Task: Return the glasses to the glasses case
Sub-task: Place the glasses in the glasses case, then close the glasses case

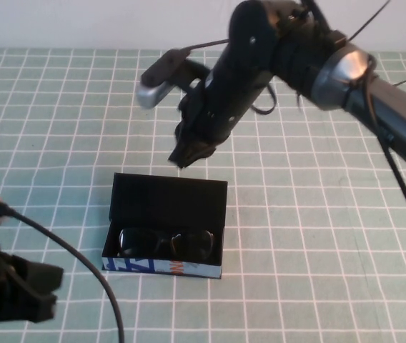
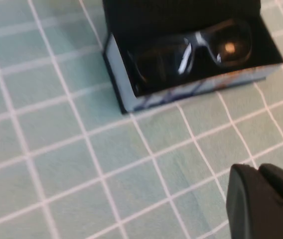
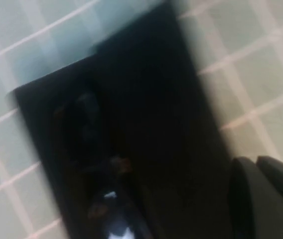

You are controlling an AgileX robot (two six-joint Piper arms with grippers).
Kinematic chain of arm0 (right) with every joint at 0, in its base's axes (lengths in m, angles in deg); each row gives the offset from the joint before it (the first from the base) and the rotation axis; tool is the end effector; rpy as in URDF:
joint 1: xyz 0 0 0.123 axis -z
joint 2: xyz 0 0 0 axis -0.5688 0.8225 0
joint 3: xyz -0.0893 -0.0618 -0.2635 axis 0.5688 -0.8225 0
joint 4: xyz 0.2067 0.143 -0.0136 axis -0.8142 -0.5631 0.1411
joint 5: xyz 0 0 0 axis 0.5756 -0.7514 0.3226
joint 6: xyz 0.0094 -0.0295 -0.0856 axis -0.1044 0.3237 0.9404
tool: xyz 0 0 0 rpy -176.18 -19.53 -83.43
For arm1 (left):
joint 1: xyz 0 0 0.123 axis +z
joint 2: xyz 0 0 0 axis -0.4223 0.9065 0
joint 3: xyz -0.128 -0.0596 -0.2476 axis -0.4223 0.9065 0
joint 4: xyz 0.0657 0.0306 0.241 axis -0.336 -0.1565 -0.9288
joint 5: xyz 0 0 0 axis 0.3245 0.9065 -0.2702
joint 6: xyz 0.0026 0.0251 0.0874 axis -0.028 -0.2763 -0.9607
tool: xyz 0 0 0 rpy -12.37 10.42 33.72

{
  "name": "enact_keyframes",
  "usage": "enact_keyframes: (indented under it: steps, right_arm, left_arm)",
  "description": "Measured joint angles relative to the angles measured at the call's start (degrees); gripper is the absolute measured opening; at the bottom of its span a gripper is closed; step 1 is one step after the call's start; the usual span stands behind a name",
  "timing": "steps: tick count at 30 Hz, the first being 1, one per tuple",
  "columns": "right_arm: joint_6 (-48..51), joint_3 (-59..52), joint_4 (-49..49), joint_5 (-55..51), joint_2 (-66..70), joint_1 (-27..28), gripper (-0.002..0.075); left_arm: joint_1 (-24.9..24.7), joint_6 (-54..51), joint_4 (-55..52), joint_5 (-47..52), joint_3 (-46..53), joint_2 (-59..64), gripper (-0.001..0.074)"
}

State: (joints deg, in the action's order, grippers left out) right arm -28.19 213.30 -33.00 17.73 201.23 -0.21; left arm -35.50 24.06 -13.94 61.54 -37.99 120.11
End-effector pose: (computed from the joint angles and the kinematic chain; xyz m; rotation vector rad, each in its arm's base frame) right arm 0.3832 0.2924 0.2877 -1.4695 2.2811 0.3477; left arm 0.1493 -0.0616 0.2644 0.4797 2.4011 -0.5077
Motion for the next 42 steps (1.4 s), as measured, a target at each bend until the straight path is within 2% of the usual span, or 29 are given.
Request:
enact_keyframes:
  steps: [4,9,15,21,28,33,42]
  right_arm:
    - [-4.59,0.09,-3.34,2.67,0.64,3.85,-0.0011]
    - [-5.56,0.09,-10.75,4.50,3.80,7.89,-0.0011]
    - [-5.69,0.09,-12.02,5.57,7.36,8.49,-0.0011]
    - [-4.76,0.09,-13.21,6.02,9.48,8.49,-0.0011]
    - [-0.85,0.12,-17.34,2.08,9.86,8.49,-0.0011]
    - [3.16,0.23,-23.08,0.45,9.86,8.49,-0.0011]
    - [2.71,0.23,-29.35,0.35,9.86,8.37,-0.0011]
  left_arm:
    - [-2.26,-9.09,9.80,-5.80,5.14,3.74,-0.0001]
    - [-9.31,-17.78,18.67,-15.77,6.62,10.87,-0.0001]
    - [-18.39,-20.27,23.39,-28.05,6.62,19.87,-0.0001]
    - [-24.32,-20.49,24.89,-36.22,4.44,29.50,-0.0001]
    - [-24.94,-20.53,25.23,-38.46,0.22,37.38,-0.0001]
    - [-24.94,-20.53,25.23,-38.89,-0.68,38.58,-0.0001]
    - [-24.94,-20.53,25.23,-38.99,-0.71,38.58,-0.0001]
